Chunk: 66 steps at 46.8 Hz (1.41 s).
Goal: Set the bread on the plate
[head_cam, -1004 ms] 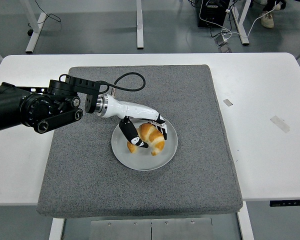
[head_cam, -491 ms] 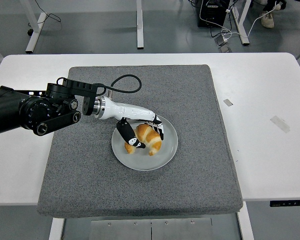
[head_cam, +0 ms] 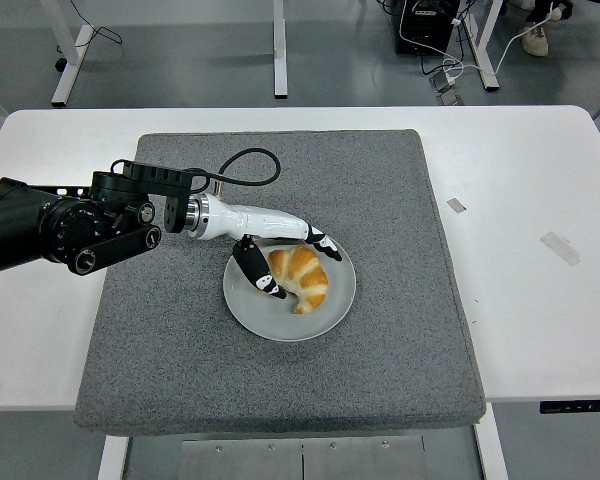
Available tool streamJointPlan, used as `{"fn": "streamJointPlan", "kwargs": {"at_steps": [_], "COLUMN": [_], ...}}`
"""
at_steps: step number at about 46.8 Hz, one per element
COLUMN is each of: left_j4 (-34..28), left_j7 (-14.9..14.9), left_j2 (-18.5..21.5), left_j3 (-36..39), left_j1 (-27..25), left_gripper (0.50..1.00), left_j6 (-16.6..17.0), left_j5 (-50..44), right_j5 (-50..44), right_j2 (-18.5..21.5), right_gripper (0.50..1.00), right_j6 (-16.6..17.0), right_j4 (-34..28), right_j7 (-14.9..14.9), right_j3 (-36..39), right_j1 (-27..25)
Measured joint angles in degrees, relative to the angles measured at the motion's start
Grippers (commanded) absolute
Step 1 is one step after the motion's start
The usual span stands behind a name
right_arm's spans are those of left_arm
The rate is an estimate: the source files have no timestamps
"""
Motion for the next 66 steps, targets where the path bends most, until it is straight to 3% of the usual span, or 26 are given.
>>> {"fn": "streamJointPlan", "kwargs": {"at_steps": [18, 37, 44, 57, 66], "left_j4": [1.36, 5.29, 6.31, 6.47, 6.47], "left_j7": [0.00, 0.01, 0.13, 13.48, 15.73], "left_j2": [0.10, 0.35, 0.48, 1.19, -0.01], "left_j3": [-3.37, -13.25, -20.28, -44.83, -58.65], "left_j1": [1.76, 7.63, 11.70, 21.90, 26.37], "left_gripper": [0.986, 0.986, 0.986, 0.986, 0.986], "left_j6": [0.36, 0.19, 0.18, 0.27, 0.33], "left_j5": [-10.18, -44.90, -51.54, -55.92, -56.20], "right_j5": [0.00, 0.00, 0.00, 0.00, 0.00], "right_j2": [0.00, 0.00, 0.00, 0.00, 0.00], "right_gripper": [1.000, 1.000, 1.000, 1.000, 1.000], "right_j6": [-0.02, -0.02, -0.02, -0.01, 0.00], "right_j4": [-0.05, 0.00, 0.00, 0.01, 0.00], "right_j7": [0.00, 0.00, 0.00, 0.02, 0.00], "right_j3": [-0.01, -0.09, -0.26, -0.35, -0.35], "right_j1": [0.00, -0.01, 0.00, 0.01, 0.00]}}
